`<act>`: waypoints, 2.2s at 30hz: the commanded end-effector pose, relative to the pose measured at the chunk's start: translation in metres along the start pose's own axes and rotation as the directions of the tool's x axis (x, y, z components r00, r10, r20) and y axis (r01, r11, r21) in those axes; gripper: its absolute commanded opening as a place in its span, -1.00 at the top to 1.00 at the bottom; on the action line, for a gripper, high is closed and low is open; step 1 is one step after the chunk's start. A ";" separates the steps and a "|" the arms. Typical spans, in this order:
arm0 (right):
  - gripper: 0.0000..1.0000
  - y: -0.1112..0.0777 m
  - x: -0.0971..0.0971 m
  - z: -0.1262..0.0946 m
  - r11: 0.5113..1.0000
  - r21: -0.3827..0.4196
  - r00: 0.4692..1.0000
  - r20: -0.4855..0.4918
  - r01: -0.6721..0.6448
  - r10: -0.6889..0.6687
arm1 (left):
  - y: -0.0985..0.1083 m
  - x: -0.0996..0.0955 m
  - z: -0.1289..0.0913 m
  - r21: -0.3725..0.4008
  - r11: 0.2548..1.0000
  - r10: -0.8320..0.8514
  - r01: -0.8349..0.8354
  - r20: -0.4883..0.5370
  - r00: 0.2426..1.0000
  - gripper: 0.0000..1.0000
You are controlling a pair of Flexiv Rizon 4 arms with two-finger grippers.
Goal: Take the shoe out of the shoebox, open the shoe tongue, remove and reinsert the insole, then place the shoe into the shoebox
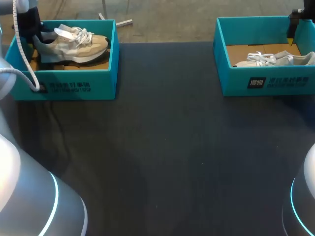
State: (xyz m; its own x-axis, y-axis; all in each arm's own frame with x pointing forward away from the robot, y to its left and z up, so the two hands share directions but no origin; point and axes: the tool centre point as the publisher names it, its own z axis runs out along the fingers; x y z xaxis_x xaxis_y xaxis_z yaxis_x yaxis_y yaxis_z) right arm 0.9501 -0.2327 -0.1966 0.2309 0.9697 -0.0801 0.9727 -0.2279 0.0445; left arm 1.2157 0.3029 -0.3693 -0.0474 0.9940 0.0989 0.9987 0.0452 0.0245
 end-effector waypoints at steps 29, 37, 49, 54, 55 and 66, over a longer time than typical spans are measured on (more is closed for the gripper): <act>-1.00 0.000 0.000 0.000 1.000 -0.001 1.000 0.000 -0.001 0.001 | -0.009 0.033 -0.157 -0.080 0.997 0.011 -0.010 0.004 1.000 1.00; -1.00 0.000 0.000 0.000 1.000 -0.001 1.000 0.000 -0.001 0.001 | -0.023 0.044 -0.181 -0.103 0.995 0.004 -0.003 0.006 1.000 1.00; -1.00 0.000 0.000 0.000 1.000 -0.001 1.000 0.000 -0.001 0.001 | -0.088 0.033 -0.218 -0.134 0.990 0.040 -0.039 0.001 0.999 1.00; -1.00 0.000 0.000 0.000 1.000 -0.001 1.000 0.000 -0.001 0.001 | -0.125 0.020 -0.226 -0.139 0.990 0.035 -0.036 -0.008 0.999 1.00; -1.00 0.000 0.000 0.000 1.000 -0.001 1.000 0.000 -0.001 0.001 | -0.134 0.017 -0.228 -0.140 0.990 0.035 -0.036 -0.009 0.999 1.00; -1.00 0.000 0.000 0.000 1.000 -0.001 1.000 0.000 -0.001 0.001 | -0.232 -0.011 -0.231 -0.162 0.986 0.045 -0.049 -0.030 0.999 1.00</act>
State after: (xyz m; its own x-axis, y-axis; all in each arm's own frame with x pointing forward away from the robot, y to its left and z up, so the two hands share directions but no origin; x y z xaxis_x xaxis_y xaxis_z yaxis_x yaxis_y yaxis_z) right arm 0.9501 -0.2327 -0.1966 0.2307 0.9697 -0.0801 0.9727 -0.2278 0.0445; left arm 1.0536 0.2655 -0.1532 -0.0005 0.9930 0.1182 0.9898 0.0173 -0.1415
